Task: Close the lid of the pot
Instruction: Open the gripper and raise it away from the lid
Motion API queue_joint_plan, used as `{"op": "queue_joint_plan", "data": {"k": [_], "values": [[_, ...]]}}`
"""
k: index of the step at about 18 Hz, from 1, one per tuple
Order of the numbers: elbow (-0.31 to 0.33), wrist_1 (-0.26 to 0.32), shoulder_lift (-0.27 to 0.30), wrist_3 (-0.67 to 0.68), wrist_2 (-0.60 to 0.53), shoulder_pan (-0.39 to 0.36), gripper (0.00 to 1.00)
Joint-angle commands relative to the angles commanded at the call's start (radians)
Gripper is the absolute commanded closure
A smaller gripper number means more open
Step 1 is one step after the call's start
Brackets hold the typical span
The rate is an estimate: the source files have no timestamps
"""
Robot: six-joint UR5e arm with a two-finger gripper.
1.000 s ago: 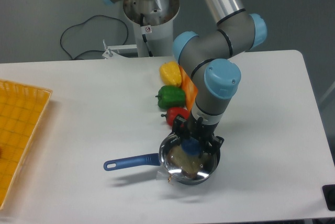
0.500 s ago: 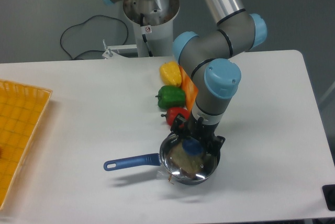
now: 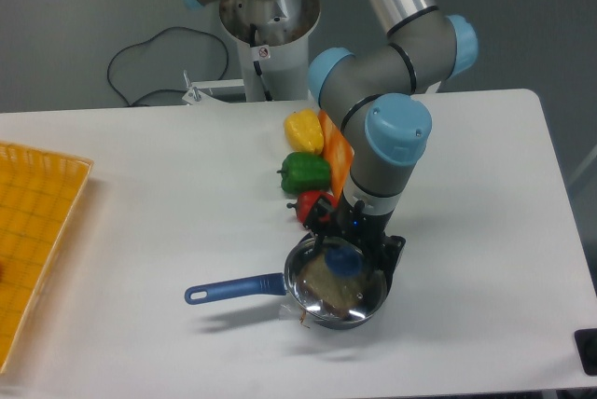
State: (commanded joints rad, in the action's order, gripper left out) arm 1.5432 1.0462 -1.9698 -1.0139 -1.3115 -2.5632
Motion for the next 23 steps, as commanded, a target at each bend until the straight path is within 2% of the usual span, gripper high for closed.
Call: {"op": "queue_joint_plan", "data": {"k": [6,10,13,16,17,20,23], "values": [[0.029,0.006,0.057,-0.009,-0.041,-0.034,0.00],[0.031,0.017,0.068,-0.135,-0.124,-0.064,0.00],[0.034,0.084,0.101,-0.240,-0.135,-0.109,0.00],[0.031,0.161,0.118,-0.518,-0.150,-0.164,0.00],[0.029,0.182,0.132,-0.573,-0.161,-0.184,0.00],[0.020,0.233,0.158,-0.601,-0.173,-0.235,0.00],[0.018,0.293,0.169,-0.623,-0.210,-0.241,0.00]]}}
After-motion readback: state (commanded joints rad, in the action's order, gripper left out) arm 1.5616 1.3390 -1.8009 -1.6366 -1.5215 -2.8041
